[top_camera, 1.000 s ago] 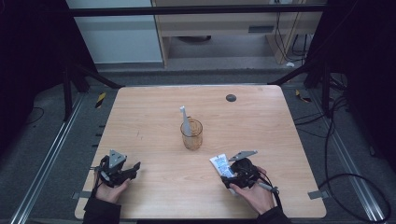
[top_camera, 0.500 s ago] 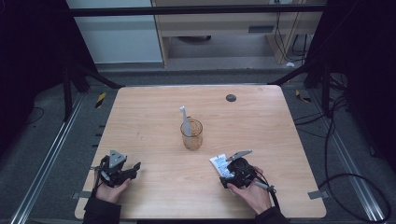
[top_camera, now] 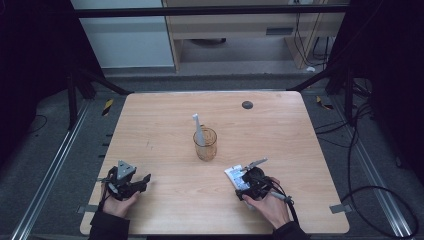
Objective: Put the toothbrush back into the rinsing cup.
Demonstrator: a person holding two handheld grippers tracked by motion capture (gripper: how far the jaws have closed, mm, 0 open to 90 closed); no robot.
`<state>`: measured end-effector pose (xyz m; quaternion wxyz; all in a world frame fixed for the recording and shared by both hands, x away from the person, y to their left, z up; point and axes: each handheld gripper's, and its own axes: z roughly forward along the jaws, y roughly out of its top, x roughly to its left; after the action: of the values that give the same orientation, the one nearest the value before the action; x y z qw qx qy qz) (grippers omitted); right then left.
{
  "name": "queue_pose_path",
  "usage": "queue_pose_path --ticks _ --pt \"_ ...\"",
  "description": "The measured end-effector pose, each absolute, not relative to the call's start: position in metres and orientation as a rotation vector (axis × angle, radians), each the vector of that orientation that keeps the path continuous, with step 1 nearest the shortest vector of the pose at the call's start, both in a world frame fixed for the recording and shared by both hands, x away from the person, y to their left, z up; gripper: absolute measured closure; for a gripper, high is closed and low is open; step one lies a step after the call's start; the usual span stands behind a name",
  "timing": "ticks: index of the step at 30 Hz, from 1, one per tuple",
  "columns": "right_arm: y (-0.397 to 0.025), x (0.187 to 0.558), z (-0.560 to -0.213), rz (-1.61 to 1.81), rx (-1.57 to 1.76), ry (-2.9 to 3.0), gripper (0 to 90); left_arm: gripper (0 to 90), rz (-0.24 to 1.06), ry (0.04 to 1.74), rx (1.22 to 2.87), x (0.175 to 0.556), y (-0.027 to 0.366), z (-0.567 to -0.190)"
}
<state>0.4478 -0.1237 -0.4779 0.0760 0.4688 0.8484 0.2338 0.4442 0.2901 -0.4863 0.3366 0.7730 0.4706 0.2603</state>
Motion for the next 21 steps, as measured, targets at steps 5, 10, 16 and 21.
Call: queue_pose_path --ticks 5,10,16,21 --pt "-0.1205 0.4505 -0.4770 0.657 1.405 2.554 38.8 36.9 0.688 1.222 2.023 0.4436 0.2897 -0.4868" --pt "-0.1208 0.4521 -0.4764 0.649 1.419 2.564 38.8 37.0 0.678 1.226 2.024 0.4441 0.2925 -0.4888" --pt "-0.1178 0.4550 -0.4744 0.586 1.422 2.598 38.0 37.0 0.679 1.209 2.039 0.4445 0.2886 -0.4886" --pt "-0.1164 0.4570 -0.4731 0.561 1.436 2.614 38.6 37.0 0.672 1.218 2.035 0.4448 0.2903 -0.4892"
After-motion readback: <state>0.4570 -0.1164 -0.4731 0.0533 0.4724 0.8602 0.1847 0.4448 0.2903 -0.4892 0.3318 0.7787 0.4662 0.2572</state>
